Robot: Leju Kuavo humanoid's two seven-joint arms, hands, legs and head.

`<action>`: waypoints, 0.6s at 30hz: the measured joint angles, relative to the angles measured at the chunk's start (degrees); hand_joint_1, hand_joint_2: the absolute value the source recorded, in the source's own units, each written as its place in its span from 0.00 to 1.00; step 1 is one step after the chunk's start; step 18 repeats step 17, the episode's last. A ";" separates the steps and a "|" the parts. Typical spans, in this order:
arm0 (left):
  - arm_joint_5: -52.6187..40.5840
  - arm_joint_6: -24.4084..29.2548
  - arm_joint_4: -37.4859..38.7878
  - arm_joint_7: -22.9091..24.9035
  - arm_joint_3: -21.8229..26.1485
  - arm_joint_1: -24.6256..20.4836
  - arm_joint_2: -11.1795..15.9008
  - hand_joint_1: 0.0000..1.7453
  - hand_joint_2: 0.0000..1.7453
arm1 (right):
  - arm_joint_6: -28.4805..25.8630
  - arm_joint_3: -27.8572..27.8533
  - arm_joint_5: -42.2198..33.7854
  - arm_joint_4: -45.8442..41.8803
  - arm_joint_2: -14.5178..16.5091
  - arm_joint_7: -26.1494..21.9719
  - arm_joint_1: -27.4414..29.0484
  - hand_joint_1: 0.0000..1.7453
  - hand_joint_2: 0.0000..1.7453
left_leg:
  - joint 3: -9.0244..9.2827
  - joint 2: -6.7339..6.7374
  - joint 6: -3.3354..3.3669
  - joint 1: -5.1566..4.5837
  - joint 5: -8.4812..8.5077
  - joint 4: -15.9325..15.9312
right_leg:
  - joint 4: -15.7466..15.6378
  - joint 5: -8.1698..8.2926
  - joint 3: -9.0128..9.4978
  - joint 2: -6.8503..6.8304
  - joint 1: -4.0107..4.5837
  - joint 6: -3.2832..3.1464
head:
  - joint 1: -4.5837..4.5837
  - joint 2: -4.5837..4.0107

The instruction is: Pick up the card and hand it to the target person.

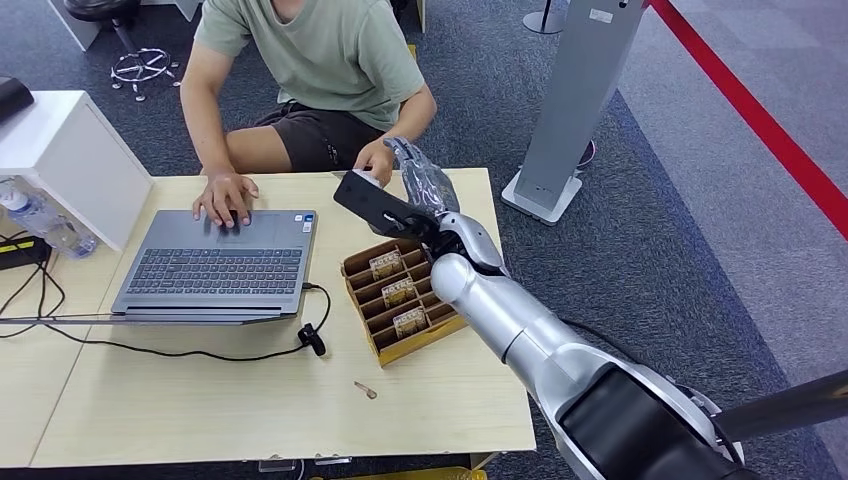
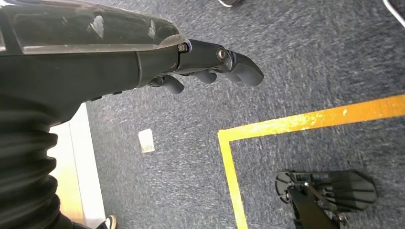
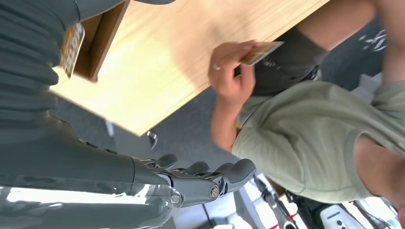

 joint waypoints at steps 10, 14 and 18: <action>1.60 0.62 0.00 0.00 0.10 0.82 0.00 0.00 1.00 | 1.70 -3.86 -12.43 -20.68 -7.15 -4.10 16.38 0.00 1.00 | 0.07 0.00 0.00 0.00 -0.02 0.01 | -0.05 -0.01 0.04 -0.01 0.00 0.00 | 0.00 0.00; 2.01 0.62 0.00 0.26 0.30 1.09 0.01 0.00 1.00 | -1.12 -5.75 -6.95 -29.51 -10.58 -0.77 24.78 0.00 1.00 | 0.08 -0.01 0.01 0.00 -0.04 0.01 | -0.07 -0.01 0.07 -0.01 0.00 0.01 | 0.00 0.00; 2.13 0.62 0.00 0.29 0.43 1.16 0.02 0.00 1.00 | -1.49 -7.07 -6.33 -34.76 -12.78 -0.13 29.67 0.00 1.00 | 0.07 0.00 0.01 0.00 -0.05 0.01 | -0.07 -0.01 0.06 0.00 0.00 0.01 | -0.01 0.00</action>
